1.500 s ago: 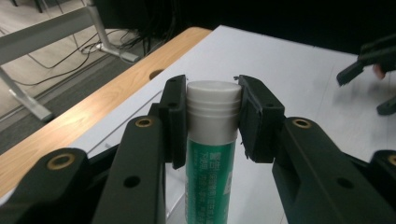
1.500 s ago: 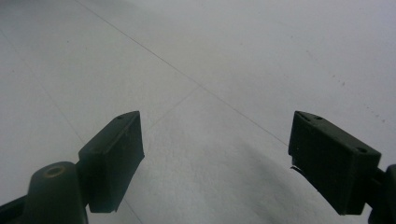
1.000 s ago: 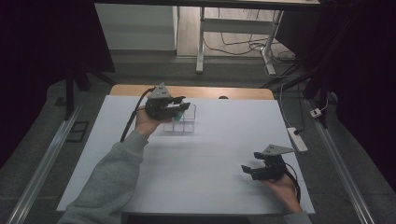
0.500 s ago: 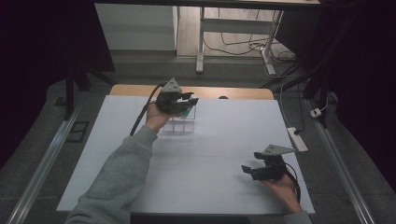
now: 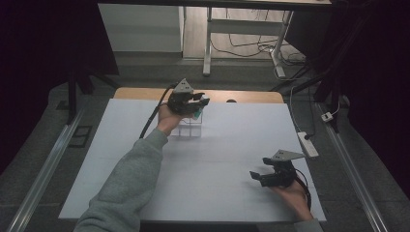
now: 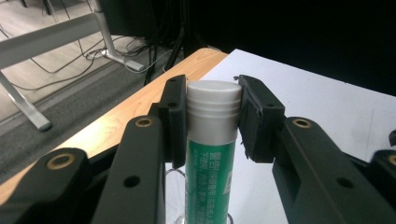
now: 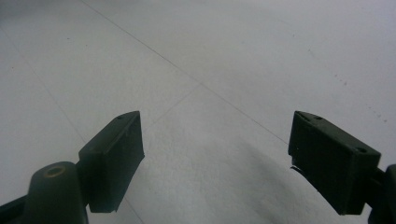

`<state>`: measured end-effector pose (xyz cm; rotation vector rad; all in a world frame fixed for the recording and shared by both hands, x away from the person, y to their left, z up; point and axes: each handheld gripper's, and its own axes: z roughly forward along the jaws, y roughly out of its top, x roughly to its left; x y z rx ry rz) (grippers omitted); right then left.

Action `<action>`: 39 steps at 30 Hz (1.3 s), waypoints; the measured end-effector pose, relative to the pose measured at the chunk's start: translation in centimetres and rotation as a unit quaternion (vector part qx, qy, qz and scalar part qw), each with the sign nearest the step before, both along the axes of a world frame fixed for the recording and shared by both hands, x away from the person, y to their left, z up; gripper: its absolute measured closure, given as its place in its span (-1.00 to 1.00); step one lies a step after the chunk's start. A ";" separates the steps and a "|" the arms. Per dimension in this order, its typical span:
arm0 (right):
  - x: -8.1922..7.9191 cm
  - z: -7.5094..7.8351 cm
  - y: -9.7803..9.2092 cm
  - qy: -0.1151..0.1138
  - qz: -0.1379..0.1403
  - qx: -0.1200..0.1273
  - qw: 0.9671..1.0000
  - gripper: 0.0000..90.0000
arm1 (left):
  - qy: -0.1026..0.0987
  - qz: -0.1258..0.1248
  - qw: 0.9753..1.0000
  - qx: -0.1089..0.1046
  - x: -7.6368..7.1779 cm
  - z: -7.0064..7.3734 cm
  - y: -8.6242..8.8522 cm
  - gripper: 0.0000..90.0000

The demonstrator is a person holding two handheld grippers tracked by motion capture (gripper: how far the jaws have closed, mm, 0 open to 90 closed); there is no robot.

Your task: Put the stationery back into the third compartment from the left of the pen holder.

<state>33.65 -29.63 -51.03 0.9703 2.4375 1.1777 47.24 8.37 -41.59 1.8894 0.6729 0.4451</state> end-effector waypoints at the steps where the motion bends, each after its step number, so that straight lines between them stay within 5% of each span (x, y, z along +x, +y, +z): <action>1: 0.0 0.0 0.0 -0.001 -0.001 -0.001 1.000 -0.61 | 0.005 -0.001 1.000 -0.003 0.2 -0.2 0.0 0.43; 7: 0.0 0.0 0.0 0.000 0.000 -0.001 1.000 -0.61 | 0.010 0.004 1.000 0.002 0.5 -0.7 0.0 0.43; 10: 0.0 0.0 0.0 0.001 0.001 0.000 1.000 -0.61 | 0.005 0.035 0.999 0.014 0.5 -0.8 -0.1 0.38; 13: 0.0 0.0 0.0 0.000 0.001 0.000 1.000 -0.61 | 0.024 0.039 0.999 0.001 0.4 -0.9 0.2 0.00; 27: 0.0 -0.1 0.1 0.001 0.003 -0.002 1.000 -0.61 | 0.050 0.014 0.999 -0.005 -0.5 -1.7 1.6 -0.01; 39: 0.0 -0.1 0.1 0.001 0.003 -0.004 1.000 -0.61 | 0.049 -0.003 0.999 0.011 -2.2 -2.5 2.9 -0.01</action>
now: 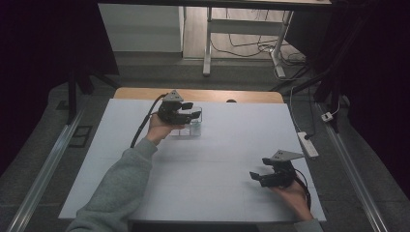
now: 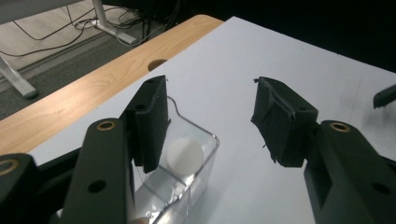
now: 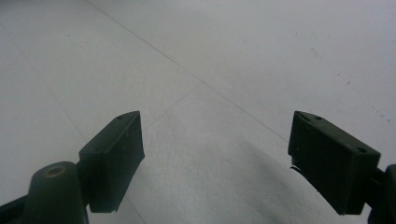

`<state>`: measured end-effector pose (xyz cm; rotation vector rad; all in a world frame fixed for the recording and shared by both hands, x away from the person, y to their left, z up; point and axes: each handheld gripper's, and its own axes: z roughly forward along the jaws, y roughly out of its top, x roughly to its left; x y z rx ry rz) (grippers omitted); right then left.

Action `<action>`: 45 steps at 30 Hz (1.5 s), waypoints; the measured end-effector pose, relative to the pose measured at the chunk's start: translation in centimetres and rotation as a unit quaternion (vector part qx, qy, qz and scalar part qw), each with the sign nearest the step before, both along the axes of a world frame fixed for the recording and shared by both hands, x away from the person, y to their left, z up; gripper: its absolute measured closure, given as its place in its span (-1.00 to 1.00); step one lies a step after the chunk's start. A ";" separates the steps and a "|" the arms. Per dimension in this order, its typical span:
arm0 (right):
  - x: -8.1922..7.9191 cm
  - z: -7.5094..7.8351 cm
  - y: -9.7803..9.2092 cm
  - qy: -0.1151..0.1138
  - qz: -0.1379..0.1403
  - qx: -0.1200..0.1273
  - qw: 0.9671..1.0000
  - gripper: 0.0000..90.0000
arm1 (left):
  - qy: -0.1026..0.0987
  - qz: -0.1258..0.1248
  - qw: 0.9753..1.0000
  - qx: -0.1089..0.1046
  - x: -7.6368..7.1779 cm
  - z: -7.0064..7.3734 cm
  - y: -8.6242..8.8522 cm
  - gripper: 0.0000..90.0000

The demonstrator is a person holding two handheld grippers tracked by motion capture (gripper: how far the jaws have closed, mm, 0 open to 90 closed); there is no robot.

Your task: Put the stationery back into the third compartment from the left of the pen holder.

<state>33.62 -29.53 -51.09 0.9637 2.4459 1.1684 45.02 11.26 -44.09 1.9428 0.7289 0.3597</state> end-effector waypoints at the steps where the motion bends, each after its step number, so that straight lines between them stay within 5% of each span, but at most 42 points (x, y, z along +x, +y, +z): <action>1: 0.0 0.0 0.0 0.000 0.000 0.000 1.000 -0.61 | -0.001 -0.001 1.000 0.001 -0.2 0.0 0.1 -0.01; 16: 0.0 0.0 0.1 0.000 0.000 0.000 1.000 -0.61 | 0.006 0.009 0.999 0.032 -4.0 -1.3 3.7 -0.01; 29: 0.0 0.0 0.1 0.001 0.000 -0.001 1.000 -0.61 | 0.039 0.018 0.998 0.044 -8.2 -2.9 6.6 -0.08; 33: 0.0 -0.1 0.1 0.002 0.000 -0.001 1.000 -0.61 | 0.046 0.020 0.998 0.035 -9.6 -3.3 7.2 -0.12; 45: -0.2 0.1 0.1 -0.003 0.003 -0.001 1.000 -0.60 | 0.057 0.040 0.995 0.066 -13.2 -5.2 8.5 -0.18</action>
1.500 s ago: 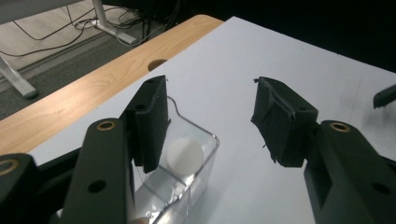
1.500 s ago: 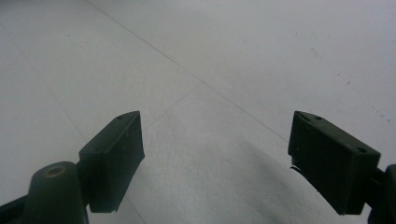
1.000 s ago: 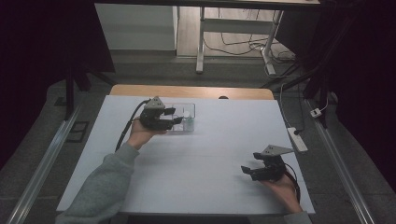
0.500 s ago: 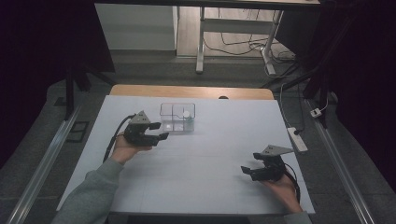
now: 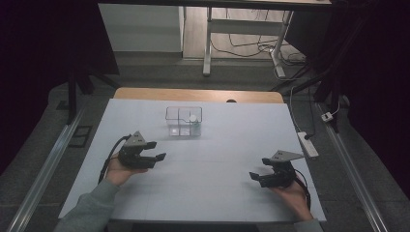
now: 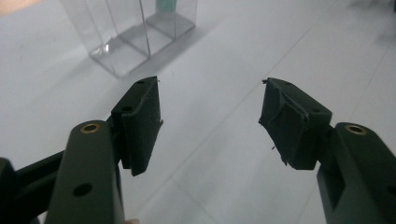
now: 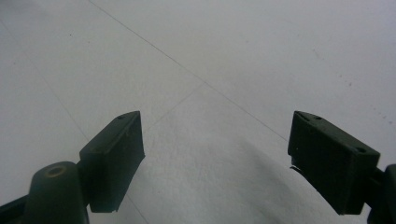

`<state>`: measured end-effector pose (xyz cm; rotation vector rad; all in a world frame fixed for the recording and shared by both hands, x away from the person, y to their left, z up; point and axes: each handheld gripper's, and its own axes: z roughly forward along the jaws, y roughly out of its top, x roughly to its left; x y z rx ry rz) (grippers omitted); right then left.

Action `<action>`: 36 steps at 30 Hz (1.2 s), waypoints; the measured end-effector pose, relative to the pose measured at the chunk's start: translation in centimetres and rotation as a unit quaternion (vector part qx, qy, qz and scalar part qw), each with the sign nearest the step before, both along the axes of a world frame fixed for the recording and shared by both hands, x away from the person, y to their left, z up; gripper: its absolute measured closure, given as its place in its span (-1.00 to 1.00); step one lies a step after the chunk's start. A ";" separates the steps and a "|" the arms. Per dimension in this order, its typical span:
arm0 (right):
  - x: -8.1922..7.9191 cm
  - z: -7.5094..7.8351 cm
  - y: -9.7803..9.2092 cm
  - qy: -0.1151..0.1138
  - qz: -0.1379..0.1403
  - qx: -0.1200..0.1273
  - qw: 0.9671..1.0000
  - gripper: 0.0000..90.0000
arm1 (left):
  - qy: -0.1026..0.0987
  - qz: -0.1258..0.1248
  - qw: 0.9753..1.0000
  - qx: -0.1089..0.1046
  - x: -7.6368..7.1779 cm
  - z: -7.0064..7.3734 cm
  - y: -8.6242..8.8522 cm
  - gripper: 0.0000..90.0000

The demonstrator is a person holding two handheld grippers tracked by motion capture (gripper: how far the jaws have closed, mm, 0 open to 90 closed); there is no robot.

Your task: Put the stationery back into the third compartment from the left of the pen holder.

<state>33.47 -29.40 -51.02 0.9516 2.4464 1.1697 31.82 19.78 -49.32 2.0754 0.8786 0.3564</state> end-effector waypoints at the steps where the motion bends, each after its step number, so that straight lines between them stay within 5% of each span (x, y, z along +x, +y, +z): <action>1: 0.0 0.0 0.0 -0.001 0.001 0.000 1.000 -0.60 | -0.002 0.003 1.000 0.005 -0.4 -0.2 0.2 -0.18; 9: -0.2 0.1 0.0 -0.004 0.004 0.002 1.000 -0.60 | 0.009 0.013 0.999 0.029 -2.9 -1.6 1.1 -0.19; 16: -0.2 0.1 0.1 -0.005 0.007 -0.004 1.000 -0.60 | 0.009 0.015 0.999 0.029 -4.3 -1.8 1.7 -0.22; 36: -0.2 0.1 0.2 -0.006 0.008 -0.006 1.000 -0.60 | 0.014 0.031 0.999 0.017 -4.2 -2.2 2.6 -0.22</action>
